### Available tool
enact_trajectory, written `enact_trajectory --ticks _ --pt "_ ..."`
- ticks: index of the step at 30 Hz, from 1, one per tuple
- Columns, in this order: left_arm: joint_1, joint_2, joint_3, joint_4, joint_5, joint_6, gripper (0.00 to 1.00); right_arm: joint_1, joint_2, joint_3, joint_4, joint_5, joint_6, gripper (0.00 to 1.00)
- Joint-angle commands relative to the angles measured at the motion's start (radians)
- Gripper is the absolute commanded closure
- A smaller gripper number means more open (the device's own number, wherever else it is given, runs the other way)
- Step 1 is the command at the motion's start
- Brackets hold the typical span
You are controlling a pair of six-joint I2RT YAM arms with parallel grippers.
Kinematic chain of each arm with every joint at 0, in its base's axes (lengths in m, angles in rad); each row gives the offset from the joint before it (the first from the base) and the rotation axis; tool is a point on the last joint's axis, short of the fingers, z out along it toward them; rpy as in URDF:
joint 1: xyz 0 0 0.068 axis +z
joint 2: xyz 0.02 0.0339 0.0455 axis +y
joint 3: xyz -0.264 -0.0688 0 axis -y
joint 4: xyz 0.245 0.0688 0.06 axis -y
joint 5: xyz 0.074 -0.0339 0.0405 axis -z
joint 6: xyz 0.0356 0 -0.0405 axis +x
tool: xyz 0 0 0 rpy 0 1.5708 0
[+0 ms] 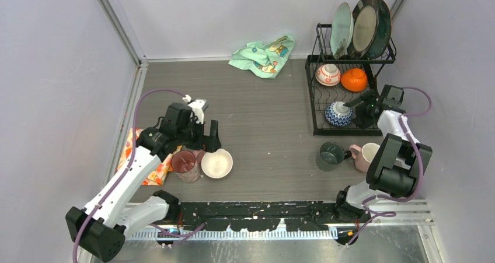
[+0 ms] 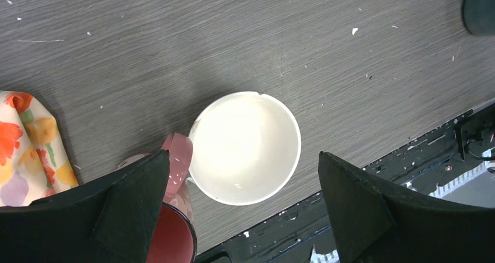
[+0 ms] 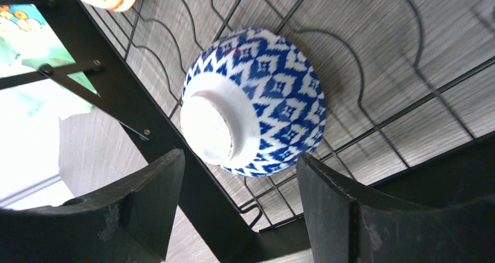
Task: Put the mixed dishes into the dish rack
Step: Turn the bowl upside down on the dish rack, then move the bowl to the dish rack.
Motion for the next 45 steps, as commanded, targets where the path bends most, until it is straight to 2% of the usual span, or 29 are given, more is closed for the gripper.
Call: enact_trajectory --ticks 1,6,12,17,23,36,41,45 --pt "-0.008 -0.017 0.008 0.012 0.022 0.016 0.00 0.048 -0.047 0.010 -0.018 0.064 0.014 0.26" --pt "-0.011 -0.027 0.005 0.015 0.010 0.016 0.00 0.074 -0.032 -0.015 0.050 0.063 0.058 0.36" --pt "-0.012 -0.014 0.005 0.013 0.008 0.016 0.00 0.097 0.014 -0.007 0.115 0.079 0.072 0.37" --pt "-0.012 0.005 0.009 0.014 0.004 0.016 0.00 0.098 0.069 -0.002 0.219 0.030 0.093 0.39" --pt "-0.012 0.001 0.016 0.011 -0.017 0.016 0.00 0.104 0.132 0.025 0.306 0.001 0.106 0.49" --pt "-0.012 0.008 0.016 0.003 -0.069 0.015 0.00 0.106 0.281 0.078 0.518 -0.005 0.224 0.65" --pt "-0.012 0.001 0.017 0.010 -0.075 0.015 0.00 0.101 0.232 0.064 0.537 0.081 0.229 0.66" --pt "-0.012 0.000 0.016 0.010 -0.079 0.015 0.00 0.096 0.175 0.010 0.639 0.204 0.237 0.74"
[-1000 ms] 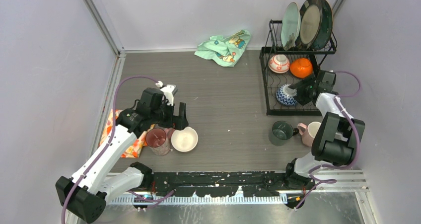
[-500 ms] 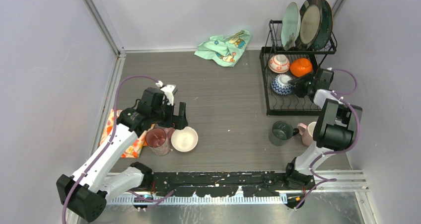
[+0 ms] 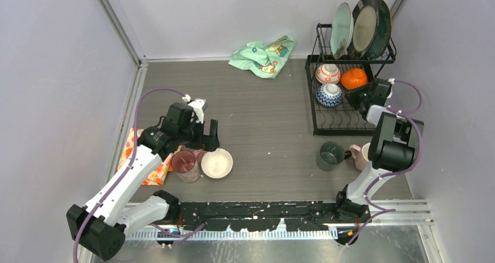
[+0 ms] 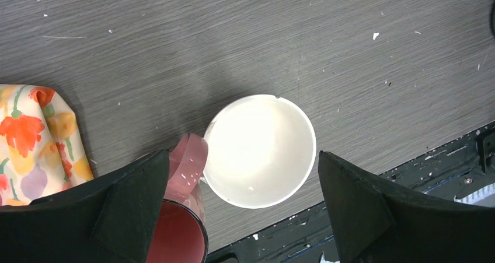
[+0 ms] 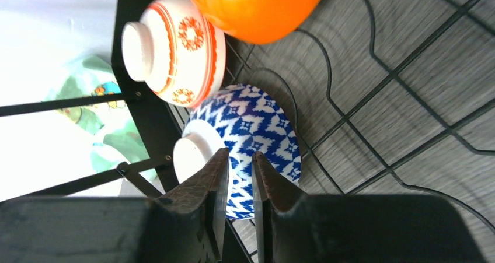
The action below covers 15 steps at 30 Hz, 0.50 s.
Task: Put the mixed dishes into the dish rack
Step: Move the bowl to the dish rack.
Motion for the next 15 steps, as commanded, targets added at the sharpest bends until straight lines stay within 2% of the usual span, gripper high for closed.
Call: enact_trajectory --ticks 1,7,15 --pt "-0.003 -0.013 0.016 0.010 -0.016 0.015 0.00 -0.004 -0.094 -0.033 0.158 0.159 0.021 0.75" --pt "-0.003 -0.027 0.010 0.016 -0.009 0.019 0.00 -0.024 -0.044 -0.027 0.199 0.227 0.071 0.76" --pt "-0.003 -0.021 0.018 0.006 -0.038 0.019 0.00 -0.037 0.096 0.001 0.391 0.302 0.144 0.79"
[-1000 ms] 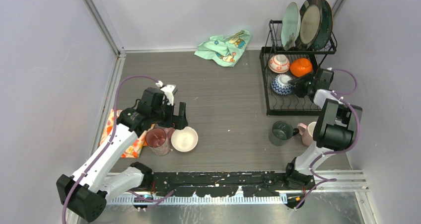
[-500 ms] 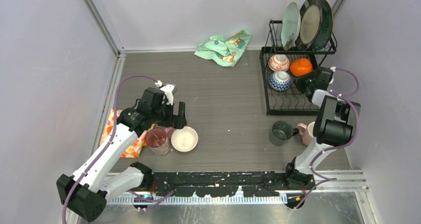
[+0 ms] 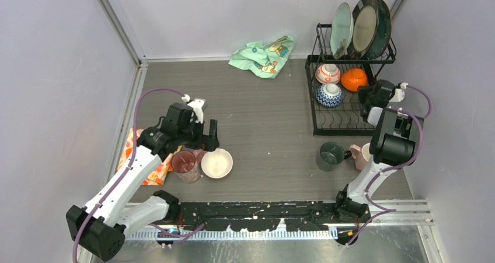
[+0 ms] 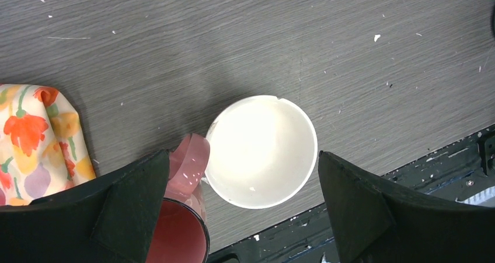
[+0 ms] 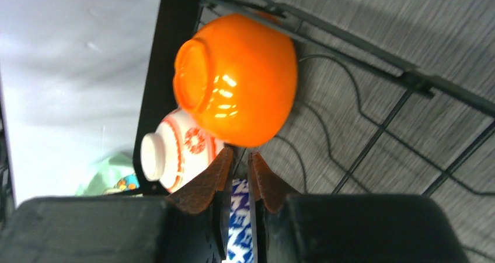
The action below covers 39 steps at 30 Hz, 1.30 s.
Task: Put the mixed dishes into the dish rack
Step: Move the bowl to the dish rack.
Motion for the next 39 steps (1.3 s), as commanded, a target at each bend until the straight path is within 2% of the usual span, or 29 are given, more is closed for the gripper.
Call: enact_trajectory --ticks 1,6,15,22,30,34,36,39 --pt "-0.003 -0.016 0.019 0.004 -0.045 0.017 0.00 -0.005 0.094 0.050 0.170 0.061 0.058 0.80" --pt "-0.003 -0.010 0.037 -0.026 -0.144 0.003 0.00 -0.003 0.181 0.105 0.280 0.057 0.105 0.81" --pt "-0.002 -0.065 0.030 -0.036 -0.314 -0.001 0.00 0.027 0.282 0.174 0.311 0.092 0.132 0.81" --pt "-0.002 -0.060 0.031 -0.036 -0.349 -0.025 0.05 0.030 0.318 0.231 0.284 0.102 0.142 0.82" --pt "-0.002 -0.090 0.059 -0.060 -0.235 -0.104 0.11 0.028 0.162 0.158 0.183 0.070 0.103 0.80" --pt "-0.002 -0.091 0.083 -0.111 -0.226 -0.113 0.22 0.027 0.029 0.059 0.108 0.044 0.091 0.74" --pt "-0.002 -0.074 0.111 -0.154 -0.274 -0.127 0.22 0.029 -0.018 0.016 0.080 0.024 0.092 0.71" --pt "-0.002 -0.054 0.135 -0.187 -0.255 -0.132 0.22 0.033 -0.069 -0.011 -0.005 -0.043 0.060 0.65"
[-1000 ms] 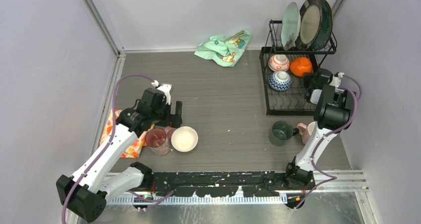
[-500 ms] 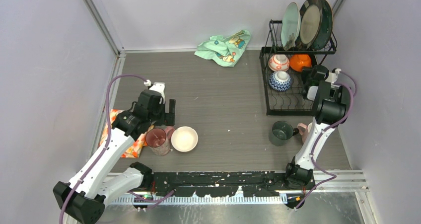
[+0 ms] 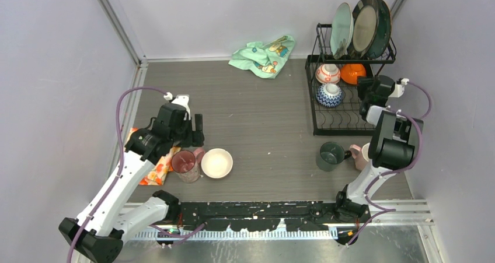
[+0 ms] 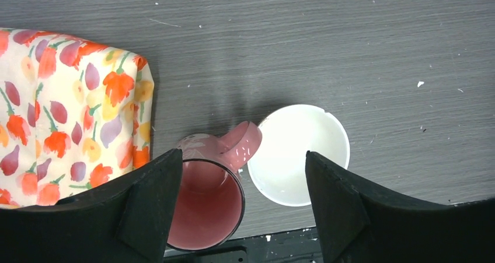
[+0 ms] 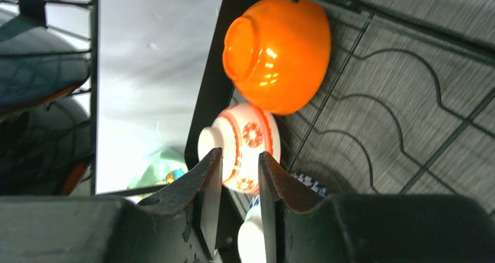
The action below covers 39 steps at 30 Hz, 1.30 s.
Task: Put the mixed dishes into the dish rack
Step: Move the bowl to the dish rack, then pick up the bowl from the center of the board.
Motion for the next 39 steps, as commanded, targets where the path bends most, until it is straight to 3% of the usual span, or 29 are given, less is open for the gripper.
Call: enact_trajectory --ticks 1,5,13,20,24,29,34,39 --pt "-0.002 0.018 0.067 -0.061 0.025 -0.008 0.22 0.005 -0.105 -0.036 -0.131 -0.088 -0.063 0.62" --pt "-0.002 0.036 0.094 -0.077 0.121 0.085 0.23 0.007 -0.184 -0.046 -0.275 -0.148 -0.146 0.54" --pt "-0.024 0.112 0.114 -0.098 0.215 0.066 0.33 0.070 -0.364 -0.048 -0.583 -0.190 -0.311 0.39" --pt "-0.167 0.158 0.134 -0.092 0.143 0.023 0.34 0.114 -0.550 -0.105 -0.707 -0.194 -0.381 0.26" --pt "-0.255 0.196 0.126 -0.067 0.111 -0.021 0.35 0.154 -0.646 -0.134 -0.716 -0.226 -0.373 0.11" --pt "-0.354 0.242 0.082 -0.005 0.126 -0.059 0.36 0.230 -0.733 -0.153 -0.749 -0.236 -0.394 0.01" --pt "-0.422 0.300 0.033 0.045 0.107 -0.091 0.36 0.261 -0.813 -0.186 -0.769 -0.247 -0.396 0.00" --pt "-0.432 0.339 -0.037 0.149 0.187 -0.120 0.37 0.261 -0.852 -0.190 -0.788 -0.256 -0.380 0.01"
